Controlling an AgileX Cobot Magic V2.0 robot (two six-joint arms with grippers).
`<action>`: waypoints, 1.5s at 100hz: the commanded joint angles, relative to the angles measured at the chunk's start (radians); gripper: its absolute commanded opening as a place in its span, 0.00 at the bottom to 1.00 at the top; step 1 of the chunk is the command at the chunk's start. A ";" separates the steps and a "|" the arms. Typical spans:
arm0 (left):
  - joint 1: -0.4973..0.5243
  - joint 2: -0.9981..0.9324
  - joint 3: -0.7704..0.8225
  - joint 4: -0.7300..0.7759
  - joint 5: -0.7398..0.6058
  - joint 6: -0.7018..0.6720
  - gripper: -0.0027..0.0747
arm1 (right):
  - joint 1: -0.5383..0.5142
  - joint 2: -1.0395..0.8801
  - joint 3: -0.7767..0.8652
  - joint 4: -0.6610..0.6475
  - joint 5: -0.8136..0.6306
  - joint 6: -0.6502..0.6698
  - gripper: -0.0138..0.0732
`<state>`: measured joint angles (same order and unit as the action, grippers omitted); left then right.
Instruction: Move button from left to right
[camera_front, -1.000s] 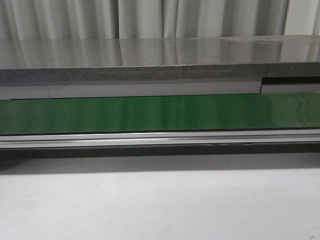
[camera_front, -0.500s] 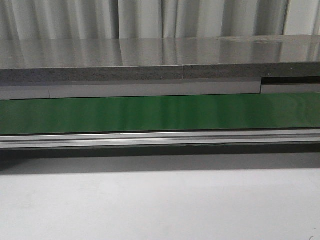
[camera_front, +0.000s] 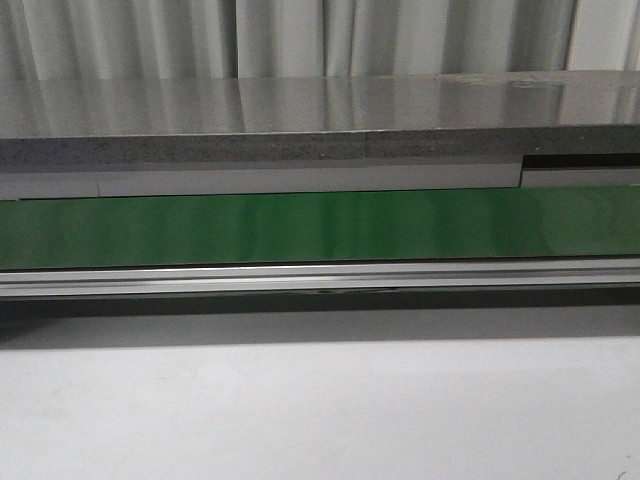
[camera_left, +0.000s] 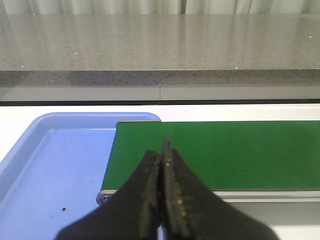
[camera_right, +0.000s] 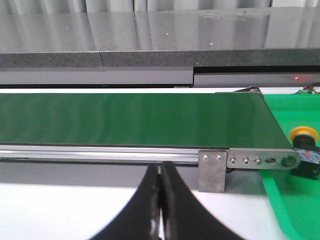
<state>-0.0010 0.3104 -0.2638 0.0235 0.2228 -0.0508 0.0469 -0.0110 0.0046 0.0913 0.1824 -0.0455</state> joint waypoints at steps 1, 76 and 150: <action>-0.008 0.005 -0.027 -0.006 -0.082 -0.004 0.01 | 0.000 -0.019 0.008 -0.012 -0.134 0.023 0.08; -0.008 0.005 -0.027 -0.006 -0.082 -0.004 0.01 | 0.000 -0.019 0.006 -0.012 -0.120 0.024 0.08; -0.006 0.005 -0.025 0.102 -0.165 -0.004 0.01 | 0.000 -0.019 0.006 -0.012 -0.120 0.024 0.08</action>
<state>-0.0010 0.3104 -0.2638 0.1191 0.1533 -0.0508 0.0469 -0.0110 0.0271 0.0891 0.1491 -0.0210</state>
